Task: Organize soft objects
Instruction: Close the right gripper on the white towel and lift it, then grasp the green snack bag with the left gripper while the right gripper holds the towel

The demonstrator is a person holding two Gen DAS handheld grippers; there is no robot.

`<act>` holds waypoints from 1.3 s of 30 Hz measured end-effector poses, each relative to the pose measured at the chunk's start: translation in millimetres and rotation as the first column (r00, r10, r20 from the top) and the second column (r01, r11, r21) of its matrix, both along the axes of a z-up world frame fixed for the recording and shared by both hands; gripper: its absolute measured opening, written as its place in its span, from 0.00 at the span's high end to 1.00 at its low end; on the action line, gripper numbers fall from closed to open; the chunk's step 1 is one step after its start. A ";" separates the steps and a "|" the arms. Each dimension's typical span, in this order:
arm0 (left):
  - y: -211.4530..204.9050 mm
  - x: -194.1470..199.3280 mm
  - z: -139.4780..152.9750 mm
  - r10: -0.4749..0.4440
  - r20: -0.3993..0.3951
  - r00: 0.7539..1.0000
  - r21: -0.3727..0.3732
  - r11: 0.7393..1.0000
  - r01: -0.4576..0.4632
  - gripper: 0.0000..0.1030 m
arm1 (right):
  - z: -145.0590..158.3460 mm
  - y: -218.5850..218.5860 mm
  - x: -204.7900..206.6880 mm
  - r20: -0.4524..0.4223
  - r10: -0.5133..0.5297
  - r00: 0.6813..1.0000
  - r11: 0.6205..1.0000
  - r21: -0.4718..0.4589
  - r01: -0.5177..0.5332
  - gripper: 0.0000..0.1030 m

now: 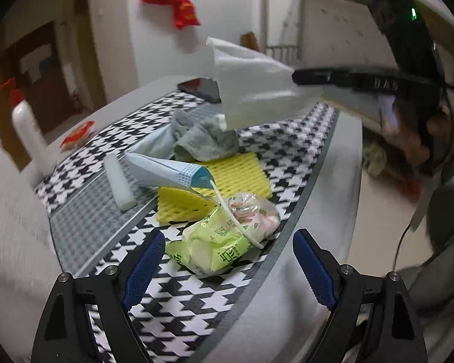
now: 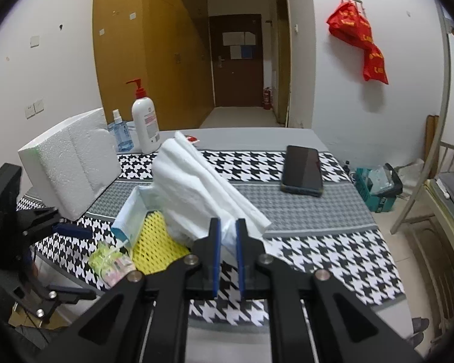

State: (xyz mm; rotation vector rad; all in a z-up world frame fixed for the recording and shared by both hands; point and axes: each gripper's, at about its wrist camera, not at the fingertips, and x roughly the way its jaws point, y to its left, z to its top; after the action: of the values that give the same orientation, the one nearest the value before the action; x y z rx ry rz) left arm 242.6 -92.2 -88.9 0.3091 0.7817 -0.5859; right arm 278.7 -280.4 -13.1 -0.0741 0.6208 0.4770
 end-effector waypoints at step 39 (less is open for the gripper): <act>-4.3 25.9 -14.9 -0.237 -0.043 0.971 0.088 0.967 0.240 0.80 | -16.0 -14.2 -15.0 -0.057 -0.083 0.995 0.997 -0.010 0.083 0.88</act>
State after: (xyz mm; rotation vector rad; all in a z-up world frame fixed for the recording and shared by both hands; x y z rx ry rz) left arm 268.6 -96.6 -103.8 0.4845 0.8095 -0.7838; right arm 263.7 -294.6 -29.1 -0.0422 0.6797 0.3974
